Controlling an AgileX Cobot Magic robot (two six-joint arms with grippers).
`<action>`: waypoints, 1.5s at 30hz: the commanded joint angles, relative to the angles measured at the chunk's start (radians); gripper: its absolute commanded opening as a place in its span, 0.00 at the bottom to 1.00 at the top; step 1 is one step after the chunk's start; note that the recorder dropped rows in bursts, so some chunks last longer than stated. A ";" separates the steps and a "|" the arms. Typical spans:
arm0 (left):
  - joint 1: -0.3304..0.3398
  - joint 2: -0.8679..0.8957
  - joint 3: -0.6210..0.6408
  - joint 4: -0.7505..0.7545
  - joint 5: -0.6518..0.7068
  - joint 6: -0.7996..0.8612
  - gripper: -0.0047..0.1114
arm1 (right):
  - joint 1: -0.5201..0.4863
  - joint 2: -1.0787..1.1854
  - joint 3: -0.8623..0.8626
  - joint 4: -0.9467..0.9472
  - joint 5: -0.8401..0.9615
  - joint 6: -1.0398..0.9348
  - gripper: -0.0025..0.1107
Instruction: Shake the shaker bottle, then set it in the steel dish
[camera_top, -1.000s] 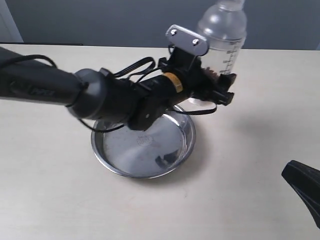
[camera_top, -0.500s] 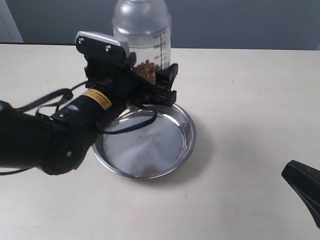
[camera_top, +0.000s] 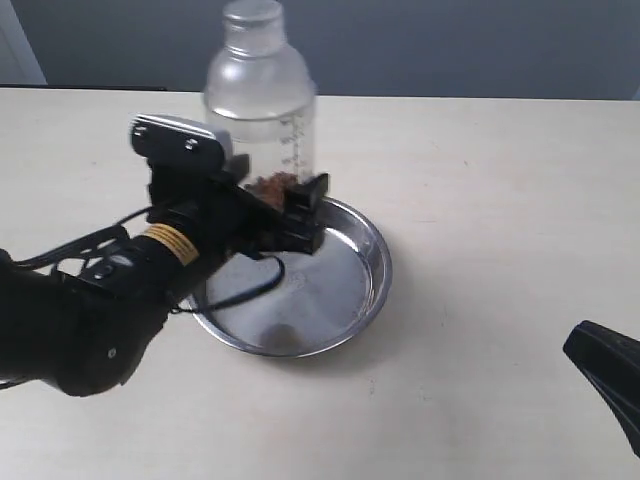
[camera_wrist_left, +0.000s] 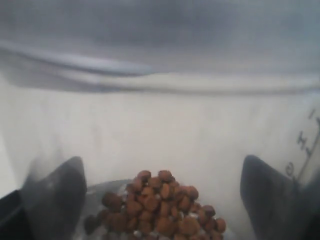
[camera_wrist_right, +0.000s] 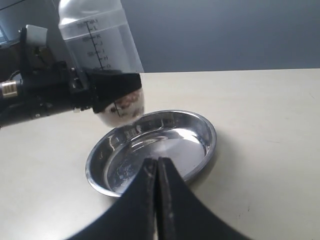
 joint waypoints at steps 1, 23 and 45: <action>-0.014 -0.068 -0.004 0.265 0.014 -0.007 0.04 | 0.001 -0.004 0.002 0.000 -0.008 -0.004 0.01; 0.053 -0.176 -0.154 -0.278 0.157 0.350 0.04 | -0.001 -0.004 0.002 -0.003 -0.008 -0.004 0.01; -0.044 -0.146 -0.218 -0.519 0.446 0.697 0.04 | -0.001 -0.004 0.002 -0.001 -0.010 -0.004 0.01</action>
